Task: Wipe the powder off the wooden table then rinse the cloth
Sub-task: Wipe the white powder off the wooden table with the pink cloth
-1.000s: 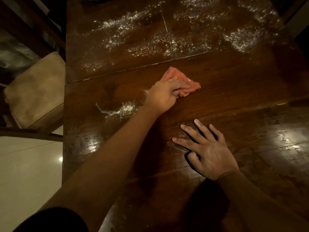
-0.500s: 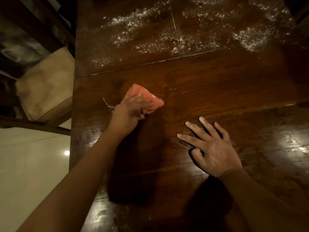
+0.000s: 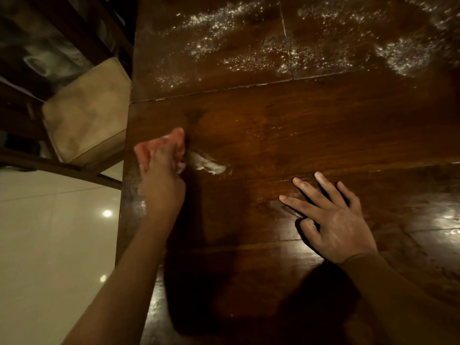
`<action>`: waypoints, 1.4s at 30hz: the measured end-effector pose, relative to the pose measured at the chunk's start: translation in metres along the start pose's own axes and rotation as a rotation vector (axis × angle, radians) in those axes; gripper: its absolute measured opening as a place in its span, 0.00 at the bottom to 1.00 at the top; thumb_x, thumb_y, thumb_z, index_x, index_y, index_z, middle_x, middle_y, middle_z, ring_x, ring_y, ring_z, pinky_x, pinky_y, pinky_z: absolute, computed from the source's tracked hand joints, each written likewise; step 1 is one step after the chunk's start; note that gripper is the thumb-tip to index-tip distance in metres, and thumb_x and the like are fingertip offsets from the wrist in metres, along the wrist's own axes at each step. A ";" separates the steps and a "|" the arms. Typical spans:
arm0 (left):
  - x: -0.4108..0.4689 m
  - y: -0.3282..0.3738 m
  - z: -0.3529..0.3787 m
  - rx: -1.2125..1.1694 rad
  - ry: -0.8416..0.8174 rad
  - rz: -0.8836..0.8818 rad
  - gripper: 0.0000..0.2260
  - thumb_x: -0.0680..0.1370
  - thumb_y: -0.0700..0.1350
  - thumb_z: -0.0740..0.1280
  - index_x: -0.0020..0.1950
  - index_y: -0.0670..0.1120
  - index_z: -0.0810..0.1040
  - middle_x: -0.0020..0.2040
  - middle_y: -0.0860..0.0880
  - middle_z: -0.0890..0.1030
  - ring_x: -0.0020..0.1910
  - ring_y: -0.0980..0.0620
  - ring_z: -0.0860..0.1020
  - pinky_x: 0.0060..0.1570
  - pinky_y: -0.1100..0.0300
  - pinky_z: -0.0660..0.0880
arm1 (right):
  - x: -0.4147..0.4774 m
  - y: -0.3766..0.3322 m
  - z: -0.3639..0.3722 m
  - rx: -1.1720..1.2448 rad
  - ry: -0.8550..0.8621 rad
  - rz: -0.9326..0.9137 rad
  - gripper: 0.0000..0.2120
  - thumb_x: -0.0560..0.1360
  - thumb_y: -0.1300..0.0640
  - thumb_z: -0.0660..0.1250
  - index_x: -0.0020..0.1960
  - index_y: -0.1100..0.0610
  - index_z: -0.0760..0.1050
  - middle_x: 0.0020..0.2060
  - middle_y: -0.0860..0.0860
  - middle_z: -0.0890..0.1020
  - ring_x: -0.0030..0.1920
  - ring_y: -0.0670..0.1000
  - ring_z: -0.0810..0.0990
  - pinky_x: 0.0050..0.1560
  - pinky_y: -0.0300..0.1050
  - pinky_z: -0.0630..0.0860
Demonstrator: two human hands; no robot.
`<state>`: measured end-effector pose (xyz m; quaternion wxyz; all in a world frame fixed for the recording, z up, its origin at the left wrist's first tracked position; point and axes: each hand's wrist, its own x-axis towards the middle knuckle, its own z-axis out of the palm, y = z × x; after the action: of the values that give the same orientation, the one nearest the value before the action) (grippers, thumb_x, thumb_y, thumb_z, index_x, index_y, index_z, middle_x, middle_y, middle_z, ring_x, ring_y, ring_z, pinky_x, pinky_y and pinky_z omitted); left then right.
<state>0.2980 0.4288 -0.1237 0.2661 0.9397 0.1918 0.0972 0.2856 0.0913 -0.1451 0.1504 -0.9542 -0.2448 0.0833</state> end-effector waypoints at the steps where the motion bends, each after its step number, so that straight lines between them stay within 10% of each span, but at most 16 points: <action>1: -0.019 0.008 0.005 0.023 -0.043 0.082 0.28 0.77 0.36 0.60 0.71 0.62 0.67 0.65 0.61 0.64 0.67 0.43 0.71 0.56 0.37 0.77 | 0.000 0.000 0.000 -0.006 -0.003 0.001 0.24 0.79 0.48 0.51 0.73 0.32 0.66 0.79 0.42 0.61 0.82 0.53 0.52 0.79 0.54 0.42; 6: -0.050 0.009 0.028 0.071 -0.400 0.411 0.29 0.73 0.35 0.64 0.72 0.57 0.70 0.72 0.54 0.72 0.76 0.51 0.63 0.76 0.42 0.55 | 0.000 0.002 0.001 -0.024 -0.029 0.013 0.26 0.77 0.48 0.53 0.73 0.31 0.65 0.79 0.41 0.61 0.82 0.52 0.51 0.78 0.57 0.45; 15: 0.055 0.048 0.045 -0.023 -0.081 -0.184 0.24 0.80 0.37 0.61 0.71 0.60 0.69 0.69 0.47 0.76 0.72 0.45 0.69 0.76 0.38 0.49 | 0.000 0.001 0.001 -0.005 -0.009 0.011 0.25 0.78 0.48 0.52 0.73 0.32 0.66 0.79 0.41 0.61 0.82 0.52 0.51 0.78 0.57 0.46; 18: 0.036 0.057 0.061 -0.111 -0.263 0.230 0.18 0.81 0.37 0.60 0.64 0.57 0.76 0.67 0.51 0.77 0.70 0.47 0.72 0.69 0.34 0.64 | 0.000 0.001 0.001 -0.007 -0.015 0.016 0.26 0.78 0.48 0.53 0.73 0.31 0.66 0.79 0.41 0.61 0.82 0.51 0.51 0.78 0.58 0.47; 23: -0.015 0.006 0.026 -0.168 -0.660 0.726 0.18 0.72 0.36 0.66 0.57 0.54 0.80 0.64 0.55 0.79 0.72 0.57 0.69 0.75 0.42 0.58 | 0.001 0.002 0.002 -0.007 -0.021 0.030 0.27 0.76 0.49 0.54 0.72 0.30 0.65 0.79 0.39 0.61 0.82 0.50 0.51 0.78 0.59 0.48; 26: -0.004 -0.041 -0.020 -0.276 -0.722 0.533 0.10 0.72 0.39 0.67 0.45 0.51 0.85 0.54 0.57 0.84 0.64 0.55 0.77 0.76 0.45 0.55 | 0.000 0.001 0.002 -0.004 -0.018 0.024 0.26 0.77 0.49 0.53 0.73 0.31 0.66 0.79 0.40 0.60 0.82 0.51 0.50 0.78 0.59 0.48; 28: 0.013 -0.069 -0.036 -0.293 -0.516 0.250 0.20 0.70 0.30 0.68 0.43 0.58 0.85 0.52 0.63 0.84 0.64 0.56 0.78 0.78 0.47 0.50 | 0.000 0.002 0.002 -0.002 -0.014 0.021 0.26 0.78 0.49 0.53 0.73 0.31 0.66 0.79 0.40 0.60 0.82 0.51 0.50 0.78 0.59 0.47; 33: 0.002 -0.037 -0.025 -0.024 -0.025 -0.198 0.27 0.74 0.34 0.63 0.62 0.64 0.77 0.65 0.59 0.76 0.68 0.48 0.70 0.68 0.44 0.69 | 0.000 0.000 0.000 0.012 0.007 0.012 0.24 0.79 0.47 0.51 0.73 0.32 0.66 0.79 0.42 0.62 0.82 0.52 0.52 0.78 0.56 0.44; 42: -0.109 0.014 0.021 -0.024 -0.445 0.490 0.24 0.74 0.40 0.65 0.69 0.57 0.73 0.70 0.55 0.76 0.75 0.52 0.64 0.76 0.43 0.54 | 0.001 0.001 0.001 0.001 -0.014 0.028 0.26 0.76 0.48 0.53 0.73 0.30 0.66 0.79 0.40 0.62 0.82 0.50 0.51 0.77 0.59 0.49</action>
<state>0.2098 0.3628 -0.1425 0.2812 0.9529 -0.1038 -0.0469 0.2867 0.0917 -0.1464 0.1482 -0.9568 -0.2323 0.0924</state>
